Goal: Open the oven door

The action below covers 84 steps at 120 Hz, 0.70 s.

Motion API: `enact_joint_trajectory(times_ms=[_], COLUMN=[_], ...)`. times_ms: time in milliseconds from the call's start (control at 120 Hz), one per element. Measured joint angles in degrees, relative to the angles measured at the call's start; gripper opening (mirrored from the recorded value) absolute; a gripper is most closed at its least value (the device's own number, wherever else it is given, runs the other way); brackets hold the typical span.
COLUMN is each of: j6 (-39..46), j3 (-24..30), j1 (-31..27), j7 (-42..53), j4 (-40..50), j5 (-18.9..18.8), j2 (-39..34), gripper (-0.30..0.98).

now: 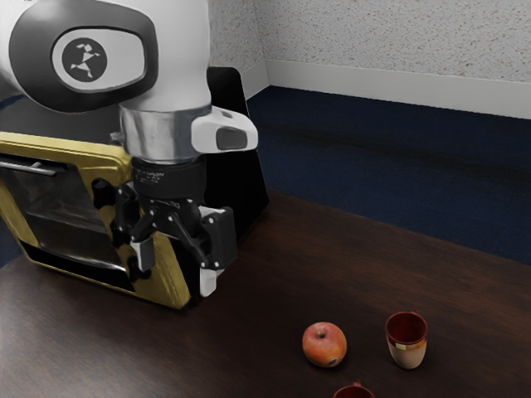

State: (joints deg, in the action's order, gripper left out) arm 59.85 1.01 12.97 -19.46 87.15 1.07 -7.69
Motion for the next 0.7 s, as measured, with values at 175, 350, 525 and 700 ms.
enact_joint_trajectory(times_ms=[175,350,525,700], j6=[10.7,23.2,49.3,63.2], j3=[-2.2,-6.3,-6.8,-5.7], j1=[0.9,-21.0,-42.4,-48.9], j7=[-8.4,-14.6,-13.9,-12.9], j4=[0.4,13.3,33.8,35.3], j5=[-2.9,-3.6,0.8,4.2], j2=[-4.7,-17.7,-28.7,-25.7], gripper=[0.69,0.68,0.68,0.68])
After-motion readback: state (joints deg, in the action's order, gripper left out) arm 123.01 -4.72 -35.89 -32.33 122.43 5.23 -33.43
